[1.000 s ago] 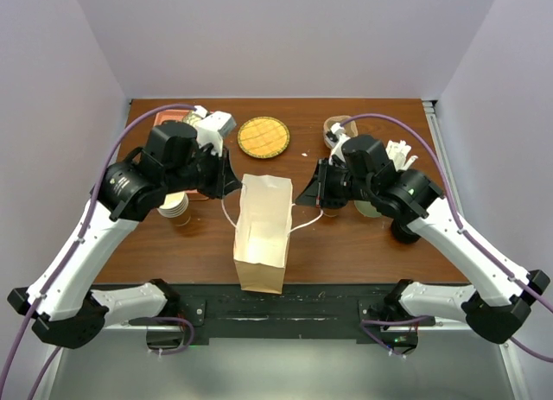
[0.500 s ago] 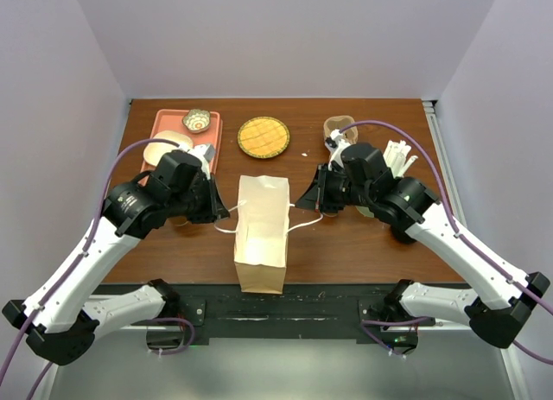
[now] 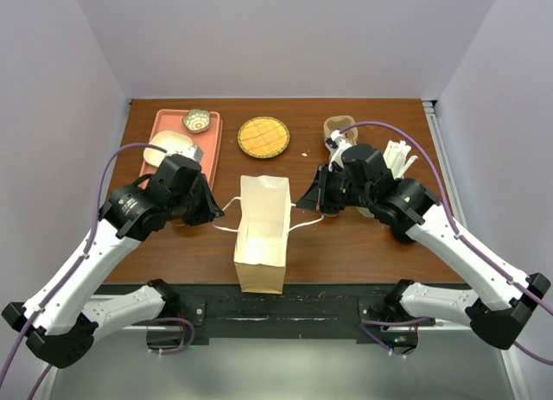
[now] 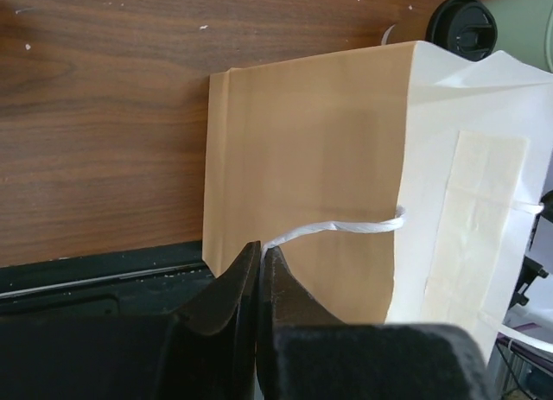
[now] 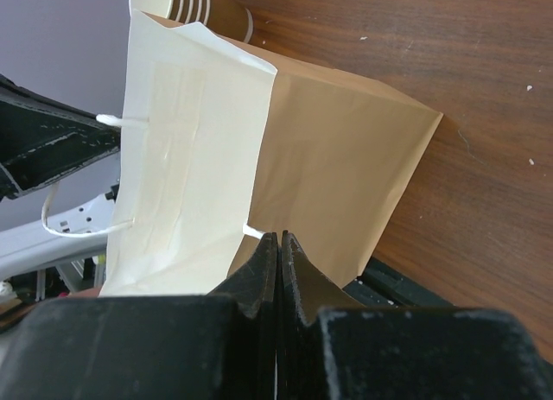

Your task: Pack the takeout coffee

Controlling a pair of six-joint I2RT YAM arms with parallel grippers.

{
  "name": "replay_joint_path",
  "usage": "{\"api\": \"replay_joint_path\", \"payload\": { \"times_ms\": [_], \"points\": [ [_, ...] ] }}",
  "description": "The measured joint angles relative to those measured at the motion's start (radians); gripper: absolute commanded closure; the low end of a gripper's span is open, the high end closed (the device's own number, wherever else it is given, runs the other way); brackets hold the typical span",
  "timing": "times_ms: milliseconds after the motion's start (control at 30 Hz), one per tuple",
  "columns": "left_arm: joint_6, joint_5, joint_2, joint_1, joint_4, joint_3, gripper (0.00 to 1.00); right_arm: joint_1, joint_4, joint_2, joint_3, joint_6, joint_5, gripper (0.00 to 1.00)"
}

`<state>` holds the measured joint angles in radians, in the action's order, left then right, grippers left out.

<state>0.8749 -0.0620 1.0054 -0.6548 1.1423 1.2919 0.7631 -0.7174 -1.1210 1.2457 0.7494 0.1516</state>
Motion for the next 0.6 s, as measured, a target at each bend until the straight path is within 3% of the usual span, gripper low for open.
{"api": "replay_joint_path", "payload": {
  "times_ms": [333, 433, 533, 600],
  "points": [
    [0.077, 0.016, -0.126, 0.0, -0.125, -0.196, 0.77, 0.0, 0.049, 0.004, -0.022, -0.021, 0.003, 0.99],
    [0.095, 0.035, -0.164, 0.0, -0.185, -0.237, 0.64, 0.0, 0.069, 0.004, -0.026, -0.038, 0.008, 0.96],
    [0.102, 0.039, -0.169, 0.0, -0.215, -0.237, 0.45, 0.0, 0.089, 0.004, -0.027, -0.072, 0.02, 0.94],
    [0.094, 0.029, -0.164, 0.0, -0.215, -0.226, 0.4, 0.0, 0.102, 0.002, -0.027, -0.111, 0.024, 0.93]
  ]
}}
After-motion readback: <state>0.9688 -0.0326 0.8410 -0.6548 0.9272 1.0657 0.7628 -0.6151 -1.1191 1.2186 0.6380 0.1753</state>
